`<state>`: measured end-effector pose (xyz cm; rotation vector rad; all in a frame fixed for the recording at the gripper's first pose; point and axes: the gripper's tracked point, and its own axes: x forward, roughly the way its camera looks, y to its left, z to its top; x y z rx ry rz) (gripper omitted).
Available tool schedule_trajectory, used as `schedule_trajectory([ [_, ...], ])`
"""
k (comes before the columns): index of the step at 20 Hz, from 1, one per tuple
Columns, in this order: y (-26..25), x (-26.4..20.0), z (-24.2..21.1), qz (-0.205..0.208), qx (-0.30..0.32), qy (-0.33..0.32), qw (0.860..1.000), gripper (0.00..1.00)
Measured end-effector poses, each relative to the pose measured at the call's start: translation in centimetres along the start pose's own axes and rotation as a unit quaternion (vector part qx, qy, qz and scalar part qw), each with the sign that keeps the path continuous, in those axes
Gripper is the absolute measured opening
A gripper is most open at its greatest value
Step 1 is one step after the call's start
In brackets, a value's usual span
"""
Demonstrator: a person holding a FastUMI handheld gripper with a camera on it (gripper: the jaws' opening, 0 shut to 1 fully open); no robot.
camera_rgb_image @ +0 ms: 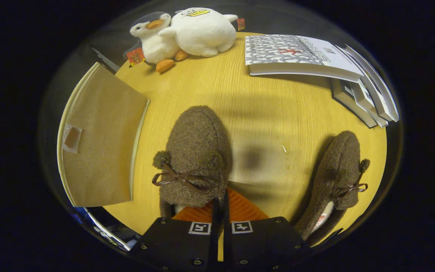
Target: Open the storage box then place both shoes into the box .Put the left shoe in first, then the right shoe, with the right side of both shoes facing outward in a uniform manner.
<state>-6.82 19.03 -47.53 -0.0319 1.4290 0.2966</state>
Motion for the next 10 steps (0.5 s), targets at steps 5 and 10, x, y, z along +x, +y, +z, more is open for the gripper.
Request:
schedule_trajectory([
  [5,0.3,-2.4,0.9,-0.007,-0.022,-0.009,1.000,0.00],
  [10,1.4,-7.3,3.0,0.011,-0.005,-0.043,0.999,0.00],
])
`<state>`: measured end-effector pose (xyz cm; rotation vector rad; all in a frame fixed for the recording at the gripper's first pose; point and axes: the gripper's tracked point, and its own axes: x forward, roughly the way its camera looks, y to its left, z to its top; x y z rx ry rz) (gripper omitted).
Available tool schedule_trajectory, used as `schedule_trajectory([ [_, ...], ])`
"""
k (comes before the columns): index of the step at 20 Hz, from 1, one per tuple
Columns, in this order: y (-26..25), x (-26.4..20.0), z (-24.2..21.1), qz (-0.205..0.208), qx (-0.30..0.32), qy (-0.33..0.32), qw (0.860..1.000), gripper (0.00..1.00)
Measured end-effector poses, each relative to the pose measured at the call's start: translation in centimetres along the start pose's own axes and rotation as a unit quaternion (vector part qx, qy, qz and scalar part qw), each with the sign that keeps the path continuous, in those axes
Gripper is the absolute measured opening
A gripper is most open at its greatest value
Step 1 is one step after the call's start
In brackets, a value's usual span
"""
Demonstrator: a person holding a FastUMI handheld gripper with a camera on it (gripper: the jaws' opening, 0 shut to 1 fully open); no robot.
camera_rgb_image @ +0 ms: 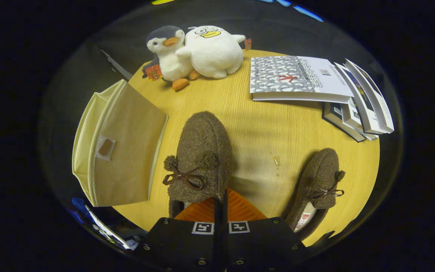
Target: Open the storage box then place both shoes into the box .Put the left shoe in first, then the right shoe, with the right side of both shoes facing outward in a uniform manner.
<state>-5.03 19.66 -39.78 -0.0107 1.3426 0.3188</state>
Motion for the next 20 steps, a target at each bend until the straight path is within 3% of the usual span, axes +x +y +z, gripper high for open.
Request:
schedule_trajectory([
  [3,2.1,-4.1,2.0,0.024,0.005,-0.029,0.999,0.00],
  [10,8.5,-10.8,6.5,0.055,-0.056,-0.084,0.993,0.00],
  [16,15.5,-12.1,8.9,0.090,-0.103,-0.083,0.987,0.00],
  [20,20.4,-9.4,10.3,0.108,-0.130,-0.072,0.983,0.00],
])
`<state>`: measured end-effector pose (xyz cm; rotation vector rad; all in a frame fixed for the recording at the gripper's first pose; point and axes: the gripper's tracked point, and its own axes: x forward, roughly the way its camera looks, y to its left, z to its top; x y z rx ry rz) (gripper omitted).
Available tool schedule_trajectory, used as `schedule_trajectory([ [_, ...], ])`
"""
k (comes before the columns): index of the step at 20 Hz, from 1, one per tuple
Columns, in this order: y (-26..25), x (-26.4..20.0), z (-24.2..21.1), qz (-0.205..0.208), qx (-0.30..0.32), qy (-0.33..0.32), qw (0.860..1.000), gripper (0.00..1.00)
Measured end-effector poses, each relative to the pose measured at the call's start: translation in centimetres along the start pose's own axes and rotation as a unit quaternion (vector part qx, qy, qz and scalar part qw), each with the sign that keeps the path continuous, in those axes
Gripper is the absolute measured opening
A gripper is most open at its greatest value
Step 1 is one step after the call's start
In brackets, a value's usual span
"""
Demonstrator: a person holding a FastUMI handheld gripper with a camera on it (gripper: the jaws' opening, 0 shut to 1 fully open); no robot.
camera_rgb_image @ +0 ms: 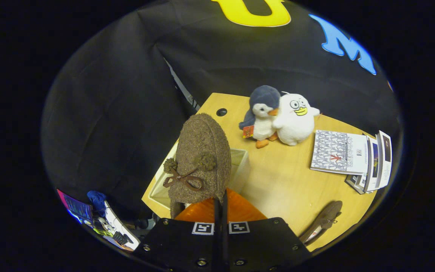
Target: Open the storage box then place both shoes into the box .Put the left shoe in first, then the right shoe, with the right side of both shoes facing outward in a uniform manner.
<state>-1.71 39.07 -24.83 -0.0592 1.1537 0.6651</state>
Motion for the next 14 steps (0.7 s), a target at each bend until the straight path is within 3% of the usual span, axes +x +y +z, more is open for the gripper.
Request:
schedule_trajectory([
  [14,2.4,11.0,-3.1,-0.030,-0.048,0.086,0.995,0.00],
])
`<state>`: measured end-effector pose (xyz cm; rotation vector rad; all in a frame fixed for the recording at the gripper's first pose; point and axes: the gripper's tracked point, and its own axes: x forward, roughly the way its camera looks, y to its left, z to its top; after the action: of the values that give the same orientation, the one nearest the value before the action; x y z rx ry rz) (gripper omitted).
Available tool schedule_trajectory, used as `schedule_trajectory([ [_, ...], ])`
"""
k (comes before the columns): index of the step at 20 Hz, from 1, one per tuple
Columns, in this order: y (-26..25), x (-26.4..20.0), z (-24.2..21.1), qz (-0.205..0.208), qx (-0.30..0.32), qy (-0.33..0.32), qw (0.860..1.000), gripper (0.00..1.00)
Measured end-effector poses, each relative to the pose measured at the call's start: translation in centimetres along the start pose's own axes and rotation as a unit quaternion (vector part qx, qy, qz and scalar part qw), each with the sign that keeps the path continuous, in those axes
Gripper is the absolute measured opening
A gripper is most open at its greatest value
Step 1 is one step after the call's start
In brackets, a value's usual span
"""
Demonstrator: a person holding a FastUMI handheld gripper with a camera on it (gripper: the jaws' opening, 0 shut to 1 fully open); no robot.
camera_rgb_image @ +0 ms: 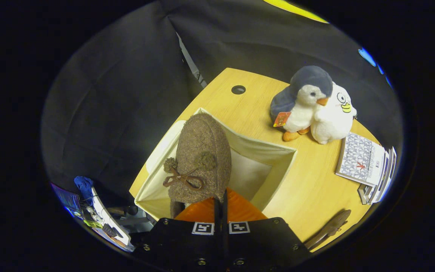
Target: Open the storage box then place both shoes into the box .Put the left shoe in first, then the right shoe, with the right side of both shoes facing outward in a uniform manner.
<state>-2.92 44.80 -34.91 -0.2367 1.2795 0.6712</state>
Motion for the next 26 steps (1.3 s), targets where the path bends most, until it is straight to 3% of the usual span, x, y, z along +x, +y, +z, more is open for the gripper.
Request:
schedule_trajectory([
  [2,0.1,0.8,-0.3,-0.005,-0.011,0.009,1.000,0.00],
  [4,0.1,0.8,-0.1,-0.003,-0.023,0.005,1.000,0.11],
  [8,-0.9,-1.9,1.4,-0.011,-0.020,-0.032,0.999,0.82],
  [17,-6.4,-10.0,1.7,-0.018,0.037,-0.094,0.995,0.84],
  [26,-16.4,-15.6,-4.5,-0.050,0.113,-0.117,0.985,0.84],
])
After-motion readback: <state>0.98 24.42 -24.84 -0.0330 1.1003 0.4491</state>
